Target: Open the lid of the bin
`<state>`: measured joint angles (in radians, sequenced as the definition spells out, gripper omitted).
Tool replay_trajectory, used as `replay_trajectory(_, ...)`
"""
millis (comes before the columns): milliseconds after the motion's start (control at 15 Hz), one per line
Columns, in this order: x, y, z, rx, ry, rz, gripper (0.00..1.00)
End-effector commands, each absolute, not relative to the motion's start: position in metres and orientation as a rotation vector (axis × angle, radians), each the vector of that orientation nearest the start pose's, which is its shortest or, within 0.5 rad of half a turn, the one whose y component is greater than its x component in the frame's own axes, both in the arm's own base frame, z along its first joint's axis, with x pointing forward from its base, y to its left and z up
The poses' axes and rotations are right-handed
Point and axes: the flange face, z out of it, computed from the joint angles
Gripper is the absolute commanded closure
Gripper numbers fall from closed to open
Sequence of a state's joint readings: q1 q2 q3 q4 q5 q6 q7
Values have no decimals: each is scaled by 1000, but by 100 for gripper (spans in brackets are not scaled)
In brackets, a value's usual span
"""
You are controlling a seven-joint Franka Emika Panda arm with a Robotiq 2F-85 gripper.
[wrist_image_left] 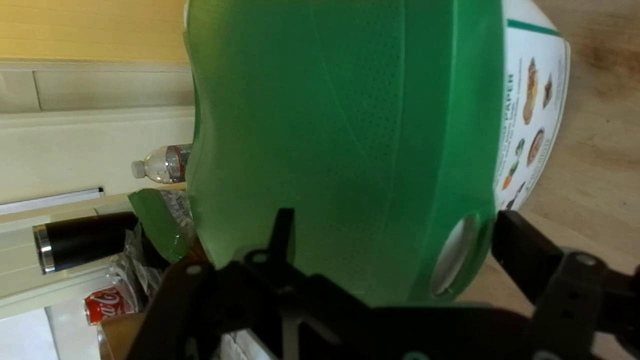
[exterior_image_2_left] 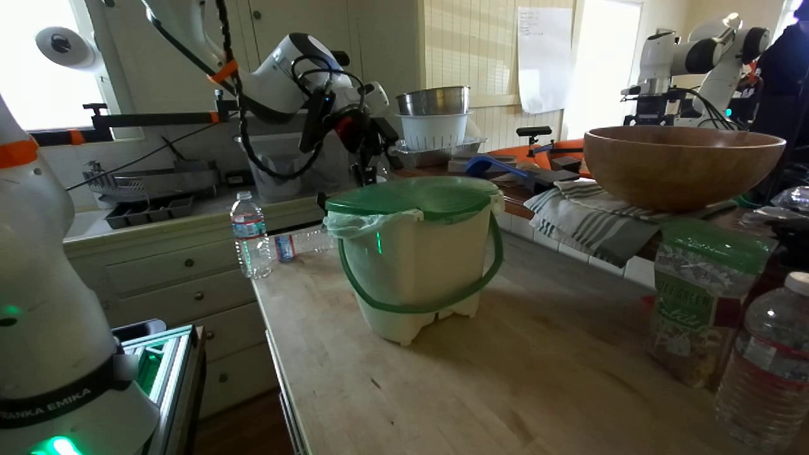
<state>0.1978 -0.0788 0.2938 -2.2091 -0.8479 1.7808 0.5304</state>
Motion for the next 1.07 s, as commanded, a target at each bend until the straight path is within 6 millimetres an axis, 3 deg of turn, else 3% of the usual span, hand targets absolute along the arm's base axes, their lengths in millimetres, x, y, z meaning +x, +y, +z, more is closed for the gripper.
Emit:
replay_trajectory(0, 462, 168, 429, 2212, 324, 136, 0)
replay_trajectory(667, 457, 150, 482, 2227, 236, 236, 0)
replay_trajectory(1000, 460, 124, 507, 2252, 183, 247, 0)
